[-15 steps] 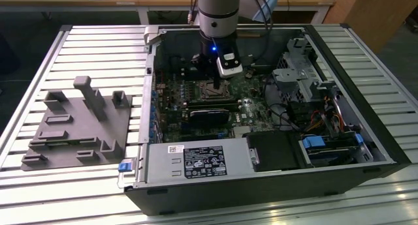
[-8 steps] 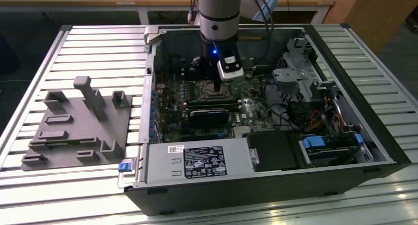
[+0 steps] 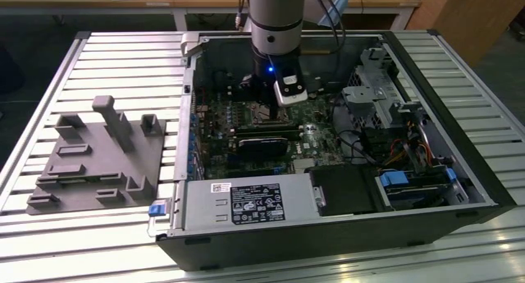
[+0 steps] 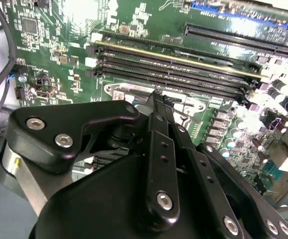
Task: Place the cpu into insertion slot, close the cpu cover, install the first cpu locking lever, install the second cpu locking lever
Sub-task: 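Install the second cpu locking lever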
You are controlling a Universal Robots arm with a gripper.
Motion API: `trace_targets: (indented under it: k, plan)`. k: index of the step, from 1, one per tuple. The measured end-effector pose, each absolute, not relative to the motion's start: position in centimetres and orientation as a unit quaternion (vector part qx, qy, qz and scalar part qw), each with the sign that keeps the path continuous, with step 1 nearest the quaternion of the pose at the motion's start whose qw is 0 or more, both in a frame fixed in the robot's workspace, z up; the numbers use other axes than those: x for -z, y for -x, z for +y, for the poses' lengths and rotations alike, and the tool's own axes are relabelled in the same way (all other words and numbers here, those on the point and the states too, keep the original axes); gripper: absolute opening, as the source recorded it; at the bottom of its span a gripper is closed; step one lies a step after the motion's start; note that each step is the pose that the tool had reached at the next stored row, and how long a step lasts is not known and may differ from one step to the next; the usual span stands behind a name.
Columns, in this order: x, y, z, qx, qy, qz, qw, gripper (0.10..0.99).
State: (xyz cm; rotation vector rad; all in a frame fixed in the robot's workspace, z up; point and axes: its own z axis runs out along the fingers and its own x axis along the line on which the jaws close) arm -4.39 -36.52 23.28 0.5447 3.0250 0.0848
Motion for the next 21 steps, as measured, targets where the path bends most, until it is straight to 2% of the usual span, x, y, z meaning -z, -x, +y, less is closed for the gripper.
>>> trace_targets:
  k: [9,16,21]
  plan:
    - [-23.26,4.39,-36.68,-0.028,-0.177,0.983,0.033,0.106]
    - [-22.94,4.40,-36.78,-0.030,-0.170,0.985,0.016,0.106]
    - [-22.93,4.40,-36.79,-0.030,-0.169,0.985,0.015,0.106]
